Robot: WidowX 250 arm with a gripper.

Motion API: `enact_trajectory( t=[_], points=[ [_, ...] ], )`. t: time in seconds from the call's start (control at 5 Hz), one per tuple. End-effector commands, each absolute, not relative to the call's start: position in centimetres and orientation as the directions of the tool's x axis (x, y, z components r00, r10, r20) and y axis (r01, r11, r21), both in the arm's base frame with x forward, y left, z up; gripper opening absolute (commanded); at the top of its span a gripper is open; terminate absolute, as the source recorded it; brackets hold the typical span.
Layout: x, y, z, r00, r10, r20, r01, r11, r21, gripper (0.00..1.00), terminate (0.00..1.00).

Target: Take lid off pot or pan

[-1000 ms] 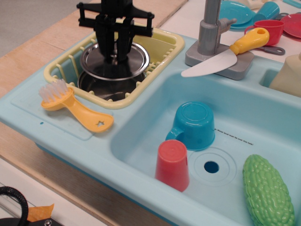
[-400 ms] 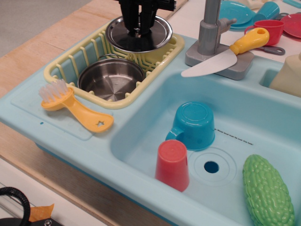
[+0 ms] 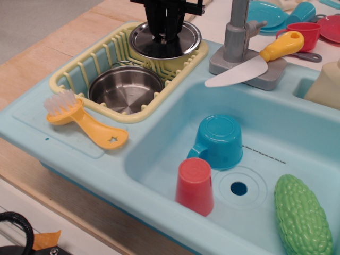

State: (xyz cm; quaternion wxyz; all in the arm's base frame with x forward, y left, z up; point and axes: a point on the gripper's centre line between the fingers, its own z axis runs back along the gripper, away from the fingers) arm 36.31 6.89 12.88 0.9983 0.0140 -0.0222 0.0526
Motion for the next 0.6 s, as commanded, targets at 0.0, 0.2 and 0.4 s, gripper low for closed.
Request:
enact_trajectory(
  t=[0.0,0.2,0.4],
  points=[
    [37.33,7.41,14.38,0.993,0.076,0.089,-0.079,0.997,0.022,0.0,0.0],
    [37.33,7.41,14.38,0.993,0.076,0.089,-0.079,0.997,0.022,1.0,0.0],
    [37.33,7.41,14.38,0.993,0.076,0.089,-0.079,0.997,0.022,1.0,1.0]
  ],
)
